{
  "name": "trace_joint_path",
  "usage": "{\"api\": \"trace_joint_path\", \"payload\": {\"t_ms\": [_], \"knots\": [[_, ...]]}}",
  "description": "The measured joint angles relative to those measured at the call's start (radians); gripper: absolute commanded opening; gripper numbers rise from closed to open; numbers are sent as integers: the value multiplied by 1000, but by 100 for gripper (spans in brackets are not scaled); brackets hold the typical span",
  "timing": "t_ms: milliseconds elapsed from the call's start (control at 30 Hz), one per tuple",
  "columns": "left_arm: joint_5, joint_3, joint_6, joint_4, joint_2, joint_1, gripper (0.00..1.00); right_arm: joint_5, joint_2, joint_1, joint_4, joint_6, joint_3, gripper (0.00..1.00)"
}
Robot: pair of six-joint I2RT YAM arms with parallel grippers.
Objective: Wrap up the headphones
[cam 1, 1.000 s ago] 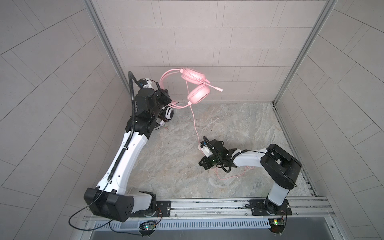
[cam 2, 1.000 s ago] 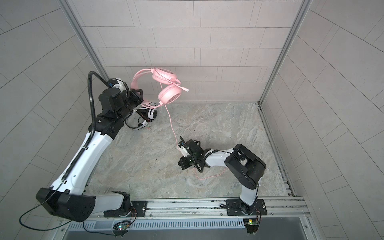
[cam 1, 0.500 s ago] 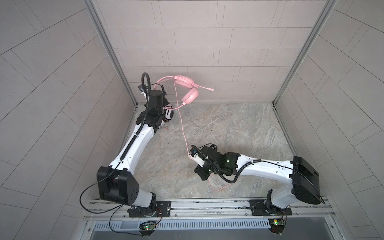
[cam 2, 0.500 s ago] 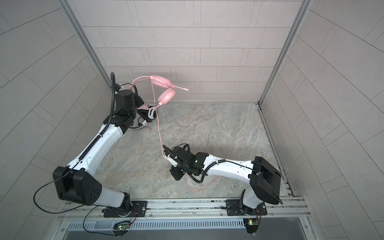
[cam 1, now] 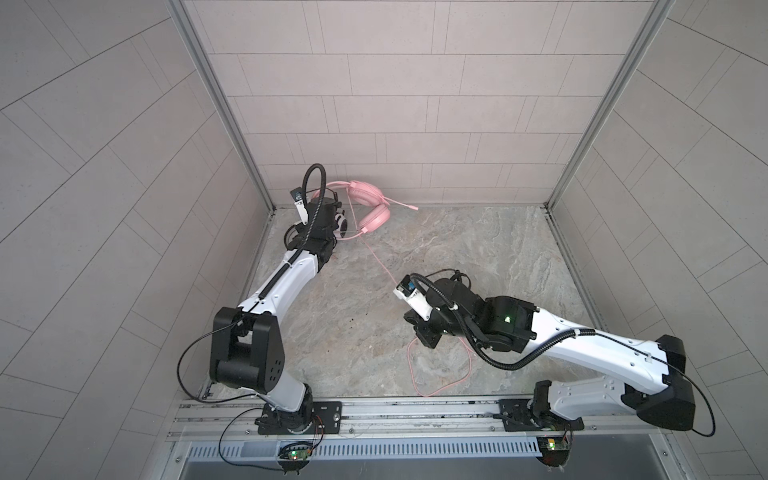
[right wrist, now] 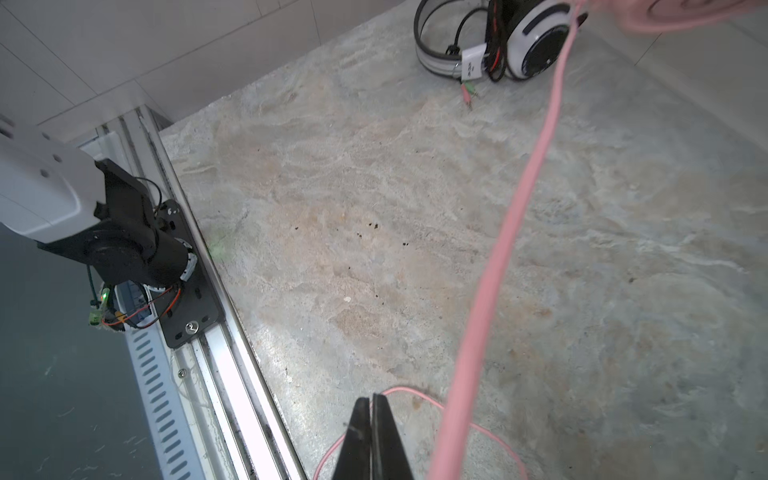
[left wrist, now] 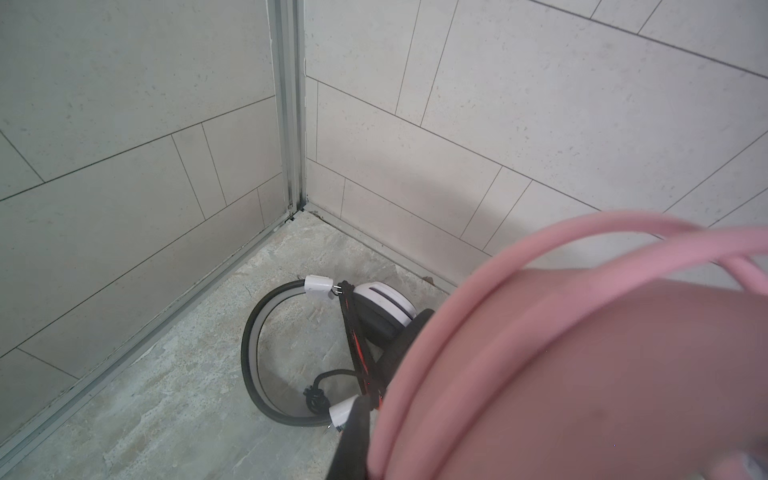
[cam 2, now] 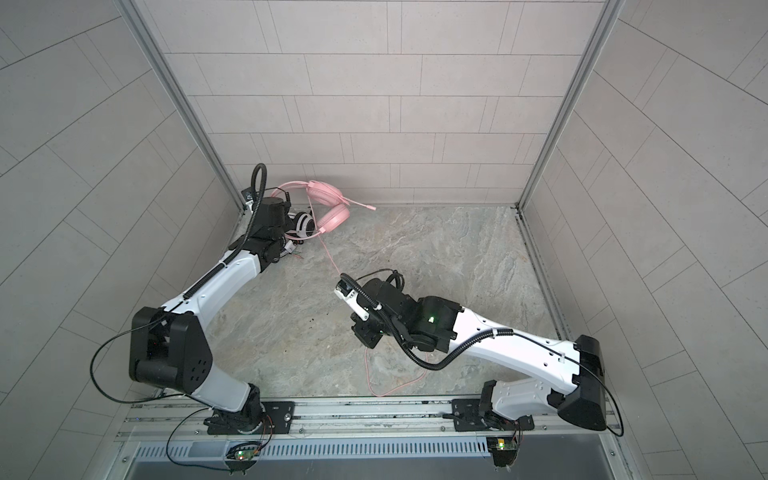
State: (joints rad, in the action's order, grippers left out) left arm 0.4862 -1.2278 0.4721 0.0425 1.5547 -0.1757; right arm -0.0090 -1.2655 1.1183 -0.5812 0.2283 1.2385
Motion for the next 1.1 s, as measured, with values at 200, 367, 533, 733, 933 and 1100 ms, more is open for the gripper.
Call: {"api": "trace_joint_path", "payload": {"t_ms": [200, 367, 533, 733, 933, 1100], "knots": [[25, 56, -21, -19, -19, -24, 0, 48, 0, 0, -31, -54, 97, 0], [38, 89, -75, -21, -32, -68, 0, 80, -1, 0, -60, -101, 181, 0], [73, 118, -143, -23, -69, -134, 0, 132, -10, 0, -84, -158, 257, 0], [137, 122, -264, -31, -95, -230, 0, 190, -10, -26, -107, -217, 306, 0], [103, 122, -348, -16, -98, -293, 0, 215, -4, -94, -124, -256, 327, 0], [35, 122, -391, 24, -132, -325, 0, 215, 9, -161, -127, -275, 340, 0]]}}
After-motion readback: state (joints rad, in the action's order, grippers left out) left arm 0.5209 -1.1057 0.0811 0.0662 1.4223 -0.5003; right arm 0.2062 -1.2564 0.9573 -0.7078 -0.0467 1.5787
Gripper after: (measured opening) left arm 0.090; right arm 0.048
